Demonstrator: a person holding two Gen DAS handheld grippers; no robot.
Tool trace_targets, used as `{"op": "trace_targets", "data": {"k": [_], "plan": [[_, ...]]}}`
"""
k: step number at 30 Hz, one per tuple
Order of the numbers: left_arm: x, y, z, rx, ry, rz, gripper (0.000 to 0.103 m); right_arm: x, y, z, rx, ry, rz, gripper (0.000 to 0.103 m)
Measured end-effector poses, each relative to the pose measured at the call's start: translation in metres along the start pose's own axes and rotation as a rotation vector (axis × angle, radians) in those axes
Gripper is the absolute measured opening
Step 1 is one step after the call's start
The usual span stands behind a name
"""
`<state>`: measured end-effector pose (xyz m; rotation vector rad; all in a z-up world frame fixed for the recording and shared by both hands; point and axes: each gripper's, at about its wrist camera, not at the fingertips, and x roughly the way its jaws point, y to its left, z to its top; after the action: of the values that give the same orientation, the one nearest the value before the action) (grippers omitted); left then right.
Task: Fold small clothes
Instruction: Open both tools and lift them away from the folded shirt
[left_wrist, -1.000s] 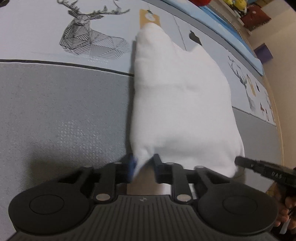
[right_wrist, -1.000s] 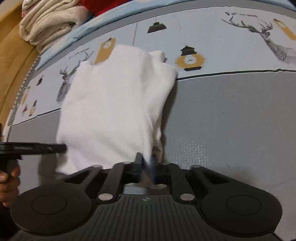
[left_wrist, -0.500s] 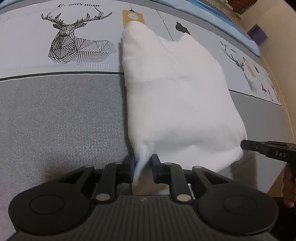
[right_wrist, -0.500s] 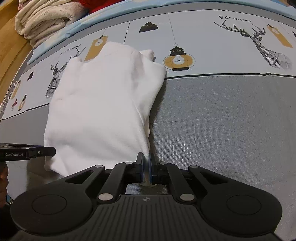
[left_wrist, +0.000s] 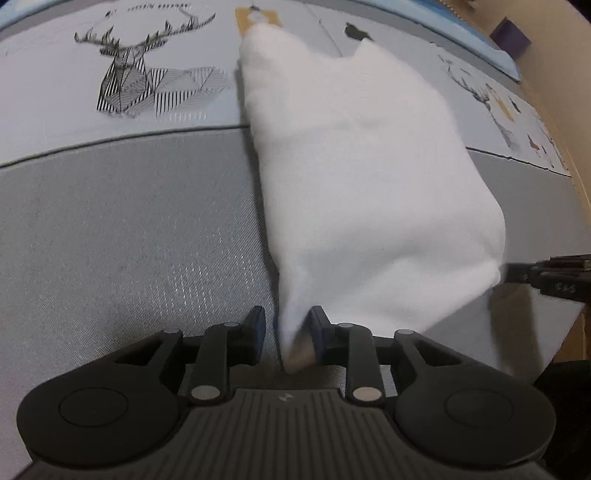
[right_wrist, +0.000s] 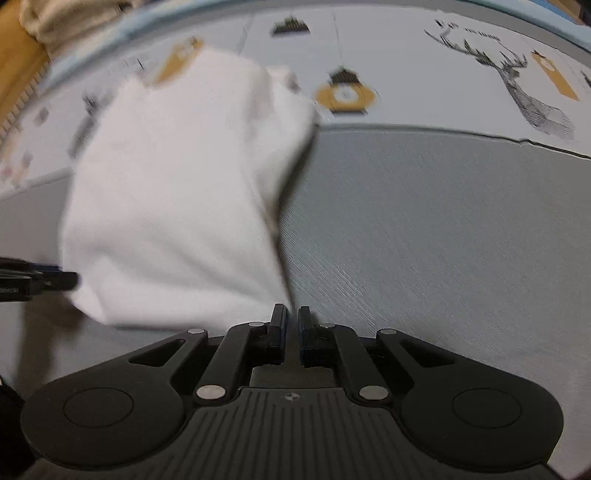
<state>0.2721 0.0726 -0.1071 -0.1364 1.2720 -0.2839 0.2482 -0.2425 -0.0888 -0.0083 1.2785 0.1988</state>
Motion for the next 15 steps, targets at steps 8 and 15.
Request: {"op": "trace_targets", "data": {"k": [8, 15], "plan": [[-0.074, -0.032, -0.016, 0.176, -0.307, 0.198, 0.089, -0.080, -0.008, -0.014, -0.014, -0.373, -0.034, 0.022], [-0.158, -0.088, -0.061, 0.145, -0.554, 0.262, 0.103, -0.165, 0.002, -0.057, 0.022, -0.659, 0.060, 0.046]]}}
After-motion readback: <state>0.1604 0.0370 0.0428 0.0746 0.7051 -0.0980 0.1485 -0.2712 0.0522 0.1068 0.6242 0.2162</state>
